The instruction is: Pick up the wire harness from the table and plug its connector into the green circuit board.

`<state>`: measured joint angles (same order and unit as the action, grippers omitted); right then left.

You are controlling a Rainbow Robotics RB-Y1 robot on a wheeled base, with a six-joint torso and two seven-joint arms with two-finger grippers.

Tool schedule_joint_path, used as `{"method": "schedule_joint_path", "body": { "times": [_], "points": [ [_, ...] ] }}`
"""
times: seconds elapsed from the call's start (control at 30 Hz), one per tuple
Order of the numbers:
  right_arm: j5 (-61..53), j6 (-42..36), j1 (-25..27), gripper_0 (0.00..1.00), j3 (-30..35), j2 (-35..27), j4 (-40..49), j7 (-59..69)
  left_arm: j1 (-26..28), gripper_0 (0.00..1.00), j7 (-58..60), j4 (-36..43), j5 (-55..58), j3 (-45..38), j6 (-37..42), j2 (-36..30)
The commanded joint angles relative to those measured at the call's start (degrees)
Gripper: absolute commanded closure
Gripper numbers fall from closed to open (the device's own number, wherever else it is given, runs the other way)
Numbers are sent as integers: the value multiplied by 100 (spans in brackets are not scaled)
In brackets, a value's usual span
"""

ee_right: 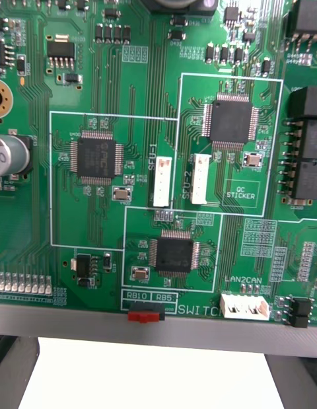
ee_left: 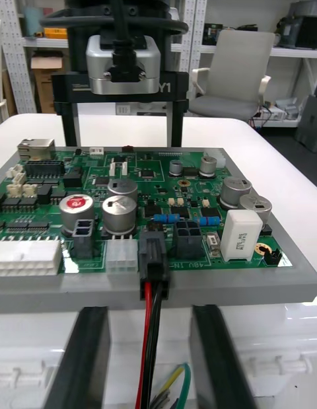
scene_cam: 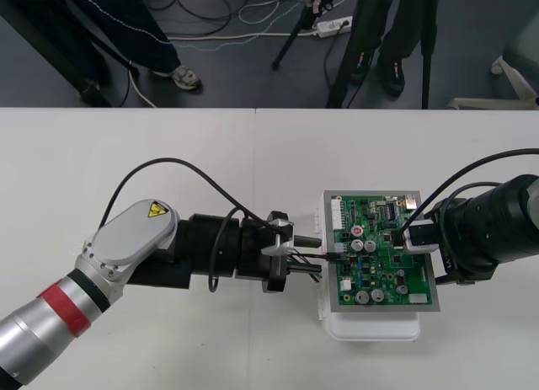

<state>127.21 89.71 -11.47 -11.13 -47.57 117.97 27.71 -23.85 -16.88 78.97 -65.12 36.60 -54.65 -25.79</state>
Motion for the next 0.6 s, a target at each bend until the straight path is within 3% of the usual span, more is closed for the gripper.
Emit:
{"method": "schedule_joint_path", "body": {
  "times": [0.03,0.6],
  "points": [
    [58,29,-172,0,-56,64,68,209,-14,0,124,330,254,67,174,-498],
    [-136,29,31,0,453,-393,68,15,1190,0,80,1296,676,-1049,86,-1825]
  ]
}}
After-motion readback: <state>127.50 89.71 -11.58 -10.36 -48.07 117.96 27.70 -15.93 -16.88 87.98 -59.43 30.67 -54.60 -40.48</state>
